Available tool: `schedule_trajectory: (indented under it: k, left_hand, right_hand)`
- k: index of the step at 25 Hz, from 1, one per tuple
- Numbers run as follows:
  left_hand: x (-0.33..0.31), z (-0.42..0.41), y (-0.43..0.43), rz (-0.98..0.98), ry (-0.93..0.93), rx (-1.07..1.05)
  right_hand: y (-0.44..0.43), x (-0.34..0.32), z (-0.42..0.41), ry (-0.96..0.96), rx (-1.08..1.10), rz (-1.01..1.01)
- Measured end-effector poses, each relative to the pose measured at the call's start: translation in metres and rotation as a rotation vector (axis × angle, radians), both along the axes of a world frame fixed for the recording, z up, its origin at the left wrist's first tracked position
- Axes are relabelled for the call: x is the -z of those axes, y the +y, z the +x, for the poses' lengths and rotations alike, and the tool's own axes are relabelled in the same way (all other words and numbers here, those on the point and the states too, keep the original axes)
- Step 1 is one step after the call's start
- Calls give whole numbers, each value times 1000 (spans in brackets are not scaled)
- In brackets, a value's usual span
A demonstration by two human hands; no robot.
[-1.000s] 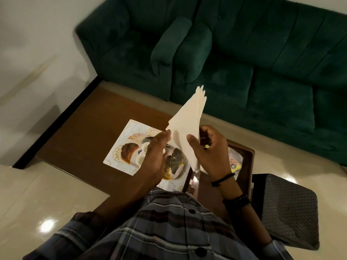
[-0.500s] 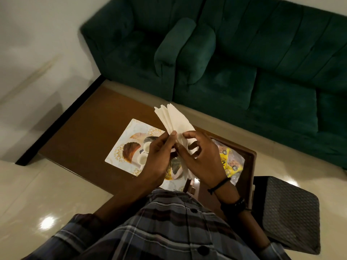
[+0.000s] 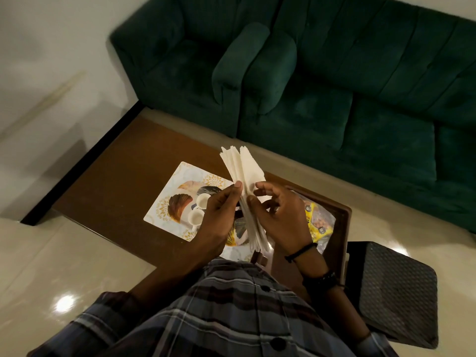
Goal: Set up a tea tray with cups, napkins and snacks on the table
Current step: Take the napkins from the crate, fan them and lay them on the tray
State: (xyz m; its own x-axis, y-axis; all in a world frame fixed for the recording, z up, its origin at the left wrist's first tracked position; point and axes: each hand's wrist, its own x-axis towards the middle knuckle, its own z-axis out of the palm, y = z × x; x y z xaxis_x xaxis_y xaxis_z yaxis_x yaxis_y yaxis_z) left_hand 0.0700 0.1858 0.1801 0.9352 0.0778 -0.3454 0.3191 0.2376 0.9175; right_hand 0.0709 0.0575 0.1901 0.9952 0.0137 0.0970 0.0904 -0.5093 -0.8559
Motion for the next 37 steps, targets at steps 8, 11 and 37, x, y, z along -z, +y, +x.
schedule_trajectory:
  k: [8, 11, 37]
  left_hand:
    - [-2, -1, -4, 178, -34, -13]
    - [-3, -2, -6, 186, -68, -14]
    - [4, -2, -3, 201, -93, -29]
  right_hand:
    - [2, 3, 0, -77, 15, -145]
    - [4, 4, -2, -87, -101, -188]
    - [6, 3, -8, -174, -92, -208]
